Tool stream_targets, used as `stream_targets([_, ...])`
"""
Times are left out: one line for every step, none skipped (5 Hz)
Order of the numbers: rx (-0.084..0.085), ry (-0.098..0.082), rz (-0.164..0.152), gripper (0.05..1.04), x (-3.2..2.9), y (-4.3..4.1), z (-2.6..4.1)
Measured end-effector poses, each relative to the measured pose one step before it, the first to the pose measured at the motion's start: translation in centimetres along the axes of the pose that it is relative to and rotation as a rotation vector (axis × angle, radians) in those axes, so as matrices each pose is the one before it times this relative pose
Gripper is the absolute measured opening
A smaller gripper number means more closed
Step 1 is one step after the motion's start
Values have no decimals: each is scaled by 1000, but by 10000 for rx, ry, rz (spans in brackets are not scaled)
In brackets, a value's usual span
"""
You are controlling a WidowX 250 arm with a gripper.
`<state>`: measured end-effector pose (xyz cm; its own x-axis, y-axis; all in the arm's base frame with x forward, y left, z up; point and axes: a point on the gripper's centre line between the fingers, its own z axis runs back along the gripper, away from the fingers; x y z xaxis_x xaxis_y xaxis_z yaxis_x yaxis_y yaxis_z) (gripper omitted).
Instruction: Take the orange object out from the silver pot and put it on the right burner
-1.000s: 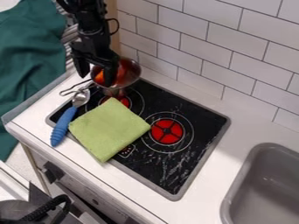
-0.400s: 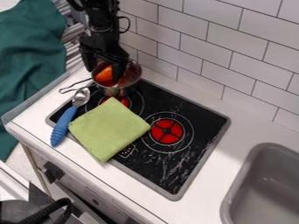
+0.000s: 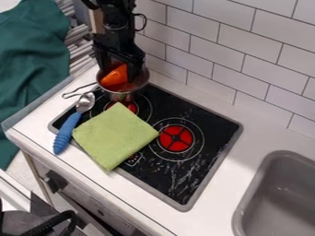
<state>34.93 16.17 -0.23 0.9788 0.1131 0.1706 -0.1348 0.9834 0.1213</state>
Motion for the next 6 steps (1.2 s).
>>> stream_targets([-48,131,46,999,-23,-31,-904])
stream_targets([-58,287,44,999,648,170,-1640])
stream_targets([-78,267,83,999,537,117,-1243])
stream_targets([-59,-42,39,949,510,14,-206])
stream_targets([-211,-38,292,658,-141,-88,-87])
stream_targets([-272,-261,175,525,-962,-395,520])
